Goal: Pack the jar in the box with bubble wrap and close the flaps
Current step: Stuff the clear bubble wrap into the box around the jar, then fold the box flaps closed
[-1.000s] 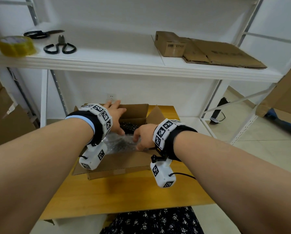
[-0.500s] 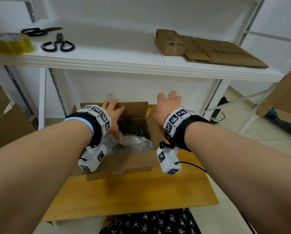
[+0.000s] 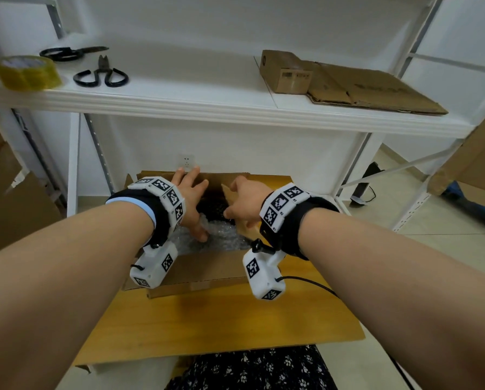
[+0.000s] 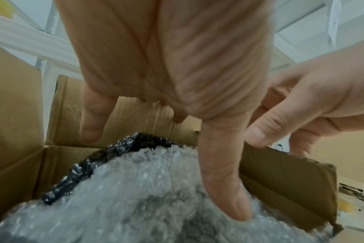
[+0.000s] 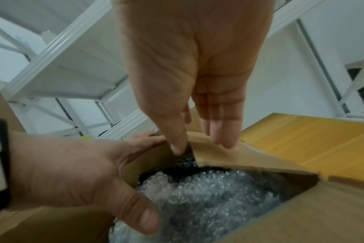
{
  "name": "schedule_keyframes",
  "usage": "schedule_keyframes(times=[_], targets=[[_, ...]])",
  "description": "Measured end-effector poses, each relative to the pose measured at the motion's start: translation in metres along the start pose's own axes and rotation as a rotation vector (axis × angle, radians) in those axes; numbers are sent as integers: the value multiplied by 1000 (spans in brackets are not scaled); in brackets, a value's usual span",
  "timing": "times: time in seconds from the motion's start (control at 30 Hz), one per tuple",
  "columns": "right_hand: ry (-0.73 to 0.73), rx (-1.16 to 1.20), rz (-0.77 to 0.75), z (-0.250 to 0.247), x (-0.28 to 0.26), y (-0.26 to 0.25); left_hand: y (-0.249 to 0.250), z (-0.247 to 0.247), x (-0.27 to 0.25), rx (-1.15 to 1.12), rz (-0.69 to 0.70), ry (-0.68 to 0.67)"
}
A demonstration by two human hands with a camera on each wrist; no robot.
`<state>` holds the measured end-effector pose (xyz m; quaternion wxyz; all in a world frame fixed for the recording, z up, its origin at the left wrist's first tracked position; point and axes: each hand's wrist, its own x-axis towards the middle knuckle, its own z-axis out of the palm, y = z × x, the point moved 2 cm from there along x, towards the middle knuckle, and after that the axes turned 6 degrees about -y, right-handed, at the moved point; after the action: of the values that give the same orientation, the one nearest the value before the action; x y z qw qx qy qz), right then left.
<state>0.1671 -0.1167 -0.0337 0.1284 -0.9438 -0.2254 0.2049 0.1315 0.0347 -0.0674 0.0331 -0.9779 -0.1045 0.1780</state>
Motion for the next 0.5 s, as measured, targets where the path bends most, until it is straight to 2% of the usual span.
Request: schedule_keyframes(times=[0.17, 0.27, 0.43, 0.5], targets=[[-139, -133, 95, 1, -13, 13, 0, 0, -3, 12, 1, -4], [-228, -116, 133, 4, -17, 18, 2, -1, -5, 26, -1, -5], [-242, -96, 141, 6, -22, 18, -4, -8, -4, -8, 7, -2], [-244, -108, 129, 4, -25, 15, -14, -12, -5, -17, -38, 38]])
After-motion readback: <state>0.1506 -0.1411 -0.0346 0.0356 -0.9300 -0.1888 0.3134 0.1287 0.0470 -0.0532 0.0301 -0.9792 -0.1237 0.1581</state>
